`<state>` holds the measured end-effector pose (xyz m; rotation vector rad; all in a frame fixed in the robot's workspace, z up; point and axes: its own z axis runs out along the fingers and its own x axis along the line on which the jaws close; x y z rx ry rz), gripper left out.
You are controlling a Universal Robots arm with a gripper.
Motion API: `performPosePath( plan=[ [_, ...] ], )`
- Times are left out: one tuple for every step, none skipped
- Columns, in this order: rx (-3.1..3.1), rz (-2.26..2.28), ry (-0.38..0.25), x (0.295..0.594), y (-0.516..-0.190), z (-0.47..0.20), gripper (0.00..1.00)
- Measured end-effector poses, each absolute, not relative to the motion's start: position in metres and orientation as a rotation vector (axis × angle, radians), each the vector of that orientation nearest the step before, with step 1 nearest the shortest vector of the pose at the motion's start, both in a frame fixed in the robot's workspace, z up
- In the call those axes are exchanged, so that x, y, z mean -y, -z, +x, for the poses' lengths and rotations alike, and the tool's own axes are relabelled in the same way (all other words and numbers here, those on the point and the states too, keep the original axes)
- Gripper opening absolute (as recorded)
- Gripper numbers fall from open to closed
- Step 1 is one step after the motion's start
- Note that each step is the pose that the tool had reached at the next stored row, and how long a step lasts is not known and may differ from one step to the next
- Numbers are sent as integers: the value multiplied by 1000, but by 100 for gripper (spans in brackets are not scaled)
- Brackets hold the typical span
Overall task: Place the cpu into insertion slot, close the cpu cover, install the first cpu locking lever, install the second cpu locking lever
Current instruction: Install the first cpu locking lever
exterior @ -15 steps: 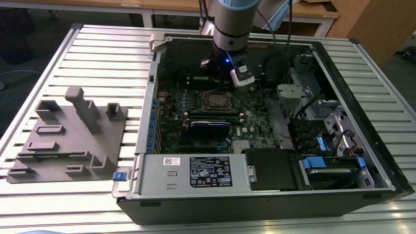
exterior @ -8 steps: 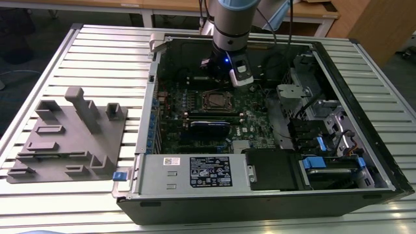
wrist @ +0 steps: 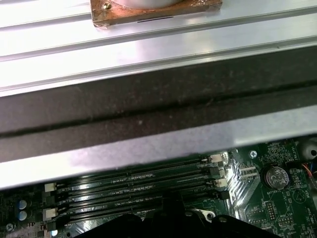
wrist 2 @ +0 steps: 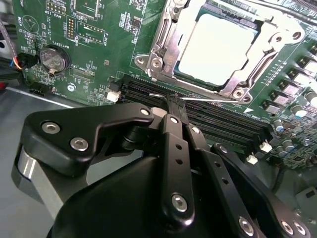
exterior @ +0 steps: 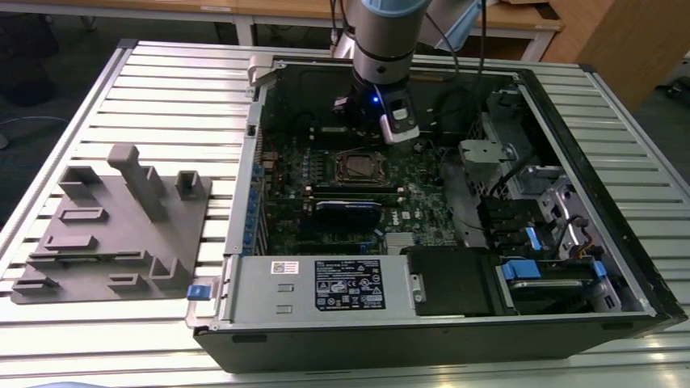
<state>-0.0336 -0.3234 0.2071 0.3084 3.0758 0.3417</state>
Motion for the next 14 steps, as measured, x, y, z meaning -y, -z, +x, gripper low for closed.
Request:
performPosePath(
  plan=[
    [-3075,314,-341,323,-207,-34,11],
    [-3074,319,-340,323,-207,-34,11],
    [-3073,325,-338,323,-207,-34,11],
    [-3072,331,-337,323,-207,-34,11],
    [-3071,338,-336,323,-207,-34,11],
    [-3070,344,-335,323,-207,-34,11],
    [-3069,348,-335,322,-207,-34,11],
    [-3068,352,-335,322,-207,-34,11],
    [-3068,356,-334,322,-206,-34,11],
    [-3067,360,-334,321,-206,-34,11],
    [-3066,364,-334,321,-206,-34,11],
    [-3065,368,-334,321,-206,-34,11],
    [-3065,371,-333,320,-206,-34,11],
    [-3064,375,-333,320,-206,-34,11]
  ],
)
